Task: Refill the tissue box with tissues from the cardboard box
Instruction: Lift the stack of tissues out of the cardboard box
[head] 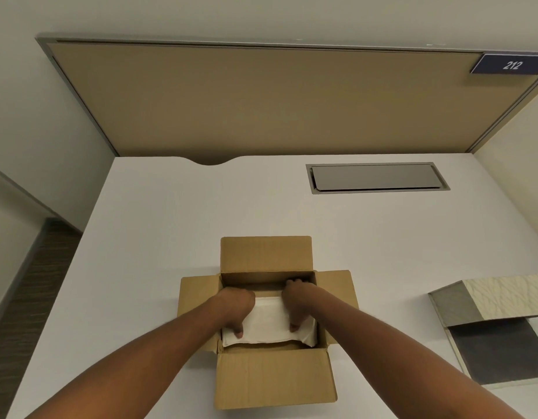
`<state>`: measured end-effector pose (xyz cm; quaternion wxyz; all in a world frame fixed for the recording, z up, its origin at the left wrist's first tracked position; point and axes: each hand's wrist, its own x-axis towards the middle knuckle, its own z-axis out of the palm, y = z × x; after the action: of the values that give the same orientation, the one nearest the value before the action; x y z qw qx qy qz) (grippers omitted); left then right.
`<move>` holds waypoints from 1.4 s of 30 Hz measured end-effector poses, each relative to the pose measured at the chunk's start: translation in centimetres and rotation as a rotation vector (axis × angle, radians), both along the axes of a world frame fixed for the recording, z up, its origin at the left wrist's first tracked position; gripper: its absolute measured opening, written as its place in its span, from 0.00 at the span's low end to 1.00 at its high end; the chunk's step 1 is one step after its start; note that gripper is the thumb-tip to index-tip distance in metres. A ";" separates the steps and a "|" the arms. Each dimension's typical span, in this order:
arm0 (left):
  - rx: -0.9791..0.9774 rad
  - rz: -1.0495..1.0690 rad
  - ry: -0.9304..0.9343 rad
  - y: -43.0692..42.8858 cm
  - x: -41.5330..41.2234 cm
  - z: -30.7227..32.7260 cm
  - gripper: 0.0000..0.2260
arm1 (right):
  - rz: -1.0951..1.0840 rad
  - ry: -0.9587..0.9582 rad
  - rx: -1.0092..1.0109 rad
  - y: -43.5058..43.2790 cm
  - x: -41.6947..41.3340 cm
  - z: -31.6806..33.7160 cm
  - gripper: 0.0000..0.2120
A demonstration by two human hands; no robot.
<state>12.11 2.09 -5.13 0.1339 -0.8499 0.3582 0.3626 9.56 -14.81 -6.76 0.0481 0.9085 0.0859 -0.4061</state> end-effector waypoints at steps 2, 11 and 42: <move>-0.030 -0.024 -0.008 0.3 0.1 0.2 0.31 | -0.006 -0.011 0.019 -0.1 -0.1 -0.1 0.39; -0.119 0.063 0.044 0.6 0.3 0.2 0.41 | -0.049 0.069 0.144 -0.8 0.1 0.4 0.34; -0.570 0.059 0.049 4.1 1.3 -0.1 0.31 | 0.087 0.078 0.459 -1.3 0.9 4.0 0.34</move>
<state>13.38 6.18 -5.18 -0.1296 -0.8544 0.4237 0.2715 10.48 -16.12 -2.75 -0.1455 0.8748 0.2166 -0.4082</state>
